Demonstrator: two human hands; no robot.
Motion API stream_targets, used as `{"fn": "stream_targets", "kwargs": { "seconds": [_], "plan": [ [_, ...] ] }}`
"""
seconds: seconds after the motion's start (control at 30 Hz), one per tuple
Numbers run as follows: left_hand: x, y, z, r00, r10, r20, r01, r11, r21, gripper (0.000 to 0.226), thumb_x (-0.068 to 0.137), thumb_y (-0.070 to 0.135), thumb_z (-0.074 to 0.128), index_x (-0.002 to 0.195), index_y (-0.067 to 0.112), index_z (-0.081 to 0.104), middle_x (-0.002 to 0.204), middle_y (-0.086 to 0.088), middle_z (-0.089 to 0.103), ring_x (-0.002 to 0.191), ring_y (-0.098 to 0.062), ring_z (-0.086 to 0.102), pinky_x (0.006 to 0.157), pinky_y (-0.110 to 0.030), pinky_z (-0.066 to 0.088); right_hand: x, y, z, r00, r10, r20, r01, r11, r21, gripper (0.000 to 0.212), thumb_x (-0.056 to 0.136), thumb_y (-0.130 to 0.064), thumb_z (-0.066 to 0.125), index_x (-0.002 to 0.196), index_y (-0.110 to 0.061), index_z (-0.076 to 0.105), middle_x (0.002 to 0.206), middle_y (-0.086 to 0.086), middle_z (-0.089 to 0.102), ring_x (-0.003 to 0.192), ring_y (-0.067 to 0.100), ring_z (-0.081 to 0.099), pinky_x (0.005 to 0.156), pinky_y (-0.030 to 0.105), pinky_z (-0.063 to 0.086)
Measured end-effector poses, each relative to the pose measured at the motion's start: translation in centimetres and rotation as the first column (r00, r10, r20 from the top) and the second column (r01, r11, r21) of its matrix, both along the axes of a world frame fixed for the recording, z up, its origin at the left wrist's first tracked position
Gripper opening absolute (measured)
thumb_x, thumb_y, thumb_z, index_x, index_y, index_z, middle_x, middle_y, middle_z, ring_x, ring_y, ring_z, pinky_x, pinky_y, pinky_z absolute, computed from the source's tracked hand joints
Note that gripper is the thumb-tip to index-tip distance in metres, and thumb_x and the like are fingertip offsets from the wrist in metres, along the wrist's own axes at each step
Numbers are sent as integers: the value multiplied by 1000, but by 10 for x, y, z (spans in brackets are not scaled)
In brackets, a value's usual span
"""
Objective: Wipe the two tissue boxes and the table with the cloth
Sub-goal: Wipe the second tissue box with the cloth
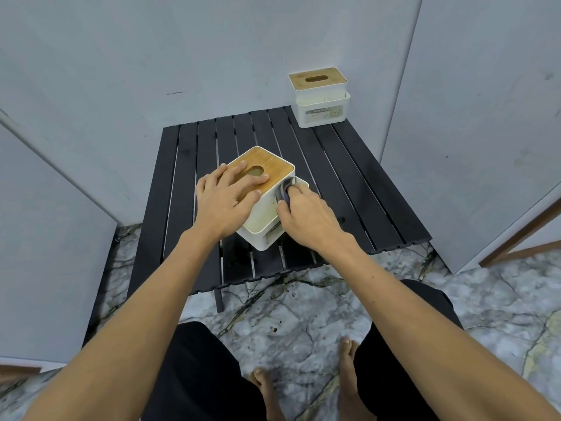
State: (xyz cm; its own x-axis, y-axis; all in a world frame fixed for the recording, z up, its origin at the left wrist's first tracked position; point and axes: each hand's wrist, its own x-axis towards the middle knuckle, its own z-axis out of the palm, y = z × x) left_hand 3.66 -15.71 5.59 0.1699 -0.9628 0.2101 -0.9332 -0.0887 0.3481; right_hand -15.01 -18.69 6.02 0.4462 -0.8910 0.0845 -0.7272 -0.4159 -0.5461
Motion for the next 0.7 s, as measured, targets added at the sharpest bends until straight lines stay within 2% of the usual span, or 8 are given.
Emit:
{"fn": "stream_targets", "kwargs": {
  "seconds": [0.1, 0.23, 0.33, 0.4, 0.53, 0.6, 0.7],
  "plan": [
    [1, 1, 1, 1000, 3, -2, -3, 1000, 16, 43, 90, 57, 34, 127, 61, 55, 160, 17, 33, 151, -17, 16, 117, -42, 5, 14, 0, 2, 994, -102, 24, 100, 992, 81, 29, 99, -30, 41, 112, -7, 53, 131, 10, 48, 99, 33, 57, 74, 39, 45],
    [0, 1, 2, 1000, 8, -2, -8, 999, 43, 43, 91, 59, 33, 128, 63, 53, 161, 17, 31, 152, -17, 14, 118, -43, 5, 12, 9, -1, 996, -51, 80, 51, 999, -6, 24, 98, -21, 42, 113, -7, 55, 116, 8, 56, 97, 33, 58, 76, 42, 48],
    [-1, 1, 5, 1000, 24, -3, -24, 997, 72, 47, 88, 65, 19, 127, 71, 45, 162, 19, 28, 151, -15, 14, 118, -42, 6, 7, 26, -2, 979, 34, 199, -16, 996, -90, 35, 97, -16, 43, 130, -9, 55, 134, 1, 53, 108, 30, 57, 87, 46, 50],
    [3, 1, 8, 1000, 24, -11, -23, 995, 102, 48, 88, 63, 10, 124, 76, 40, 161, 23, 27, 150, -10, 15, 118, -39, 7, 12, 42, -3, 977, 64, 204, -41, 992, -116, 42, 97, -16, 45, 138, -10, 50, 144, -2, 46, 115, 28, 55, 90, 44, 49],
    [20, 0, 13, 998, -8, -54, 15, 991, 136, 42, 94, 59, 15, 120, 81, 39, 158, 31, 27, 146, -2, 18, 120, -43, 9, 18, 55, -15, 993, -13, 115, 28, 990, -137, 45, 101, -24, 44, 145, -15, 41, 150, -6, 35, 121, 23, 48, 82, 41, 50],
    [22, 0, 13, 998, -12, -62, 20, 991, 130, 42, 95, 58, 18, 124, 77, 43, 158, 32, 27, 146, -2, 19, 120, -43, 9, 15, 48, -16, 986, -69, 149, 89, 987, -134, 43, 101, -27, 44, 143, -16, 45, 149, -3, 35, 123, 23, 40, 80, 40, 52],
    [15, 3, 11, 998, -6, -60, 13, 994, 108, 45, 98, 60, 17, 130, 70, 46, 159, 29, 27, 147, -3, 16, 118, -39, 6, 15, 43, -14, 980, -28, 196, 58, 988, -146, 39, 100, -27, 47, 135, -11, 53, 133, 0, 45, 111, 24, 46, 74, 37, 51]
  ]
}}
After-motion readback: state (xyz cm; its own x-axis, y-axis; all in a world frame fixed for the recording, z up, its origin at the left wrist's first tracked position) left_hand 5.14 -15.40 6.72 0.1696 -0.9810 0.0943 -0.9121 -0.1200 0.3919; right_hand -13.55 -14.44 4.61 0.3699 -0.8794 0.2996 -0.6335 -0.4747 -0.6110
